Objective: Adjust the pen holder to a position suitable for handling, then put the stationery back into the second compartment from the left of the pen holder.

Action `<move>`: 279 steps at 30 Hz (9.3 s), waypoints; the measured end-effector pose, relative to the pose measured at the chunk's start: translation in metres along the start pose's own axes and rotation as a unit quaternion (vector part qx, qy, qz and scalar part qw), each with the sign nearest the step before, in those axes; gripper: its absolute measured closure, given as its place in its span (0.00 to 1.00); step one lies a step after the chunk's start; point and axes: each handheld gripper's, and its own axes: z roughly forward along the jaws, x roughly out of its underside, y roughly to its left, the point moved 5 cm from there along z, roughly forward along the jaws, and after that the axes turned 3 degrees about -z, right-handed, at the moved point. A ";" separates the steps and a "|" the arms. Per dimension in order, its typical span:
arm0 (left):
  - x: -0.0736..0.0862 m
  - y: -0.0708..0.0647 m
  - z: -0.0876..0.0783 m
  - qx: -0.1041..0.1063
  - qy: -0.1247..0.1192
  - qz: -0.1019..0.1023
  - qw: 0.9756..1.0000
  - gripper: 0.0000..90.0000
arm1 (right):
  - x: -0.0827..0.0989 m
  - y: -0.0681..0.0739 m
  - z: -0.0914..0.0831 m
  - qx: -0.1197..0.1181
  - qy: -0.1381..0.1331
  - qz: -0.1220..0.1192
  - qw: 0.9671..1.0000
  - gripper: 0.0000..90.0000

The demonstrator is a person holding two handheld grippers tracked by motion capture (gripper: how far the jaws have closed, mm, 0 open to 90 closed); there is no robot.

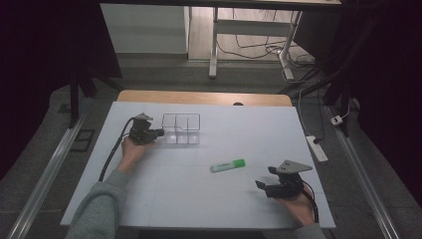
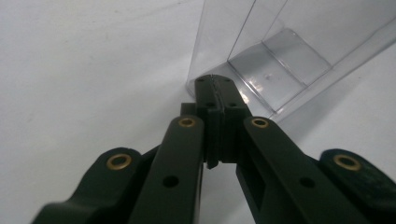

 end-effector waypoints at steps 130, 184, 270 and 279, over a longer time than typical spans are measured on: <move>0.077 -0.108 -0.088 0.025 0.034 0.132 0.990 0.41 | -0.001 0.000 -0.002 0.002 -0.003 -0.004 1.000 0.27; 0.078 -0.103 -0.087 0.026 0.041 0.122 0.991 0.38 | -0.048 -0.020 0.083 0.027 0.077 0.037 0.996 0.99; 0.080 -0.103 -0.082 0.026 0.057 0.126 0.990 0.35 | -0.043 0.009 0.035 -0.027 0.003 0.015 1.000 0.67; 0.079 -0.103 -0.079 0.028 0.060 0.131 0.989 0.35 | -0.026 0.005 0.008 -0.002 -0.015 -0.001 1.000 0.45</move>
